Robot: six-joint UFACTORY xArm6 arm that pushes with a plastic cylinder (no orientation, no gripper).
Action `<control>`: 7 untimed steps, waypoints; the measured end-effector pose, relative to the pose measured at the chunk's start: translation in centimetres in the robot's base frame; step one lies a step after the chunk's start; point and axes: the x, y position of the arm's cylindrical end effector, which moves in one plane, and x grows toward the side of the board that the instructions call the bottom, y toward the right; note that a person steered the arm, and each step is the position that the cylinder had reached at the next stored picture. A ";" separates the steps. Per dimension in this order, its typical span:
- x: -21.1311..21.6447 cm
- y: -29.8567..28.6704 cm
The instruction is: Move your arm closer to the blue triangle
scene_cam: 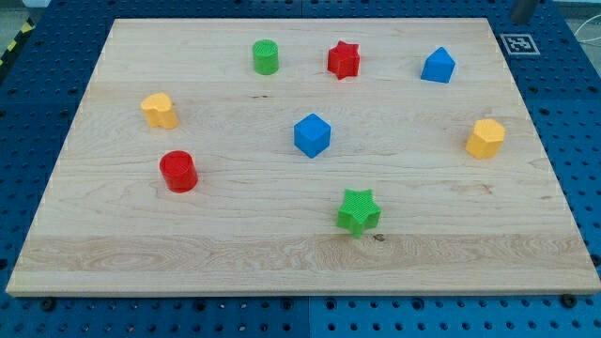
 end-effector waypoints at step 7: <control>5.1 -11.6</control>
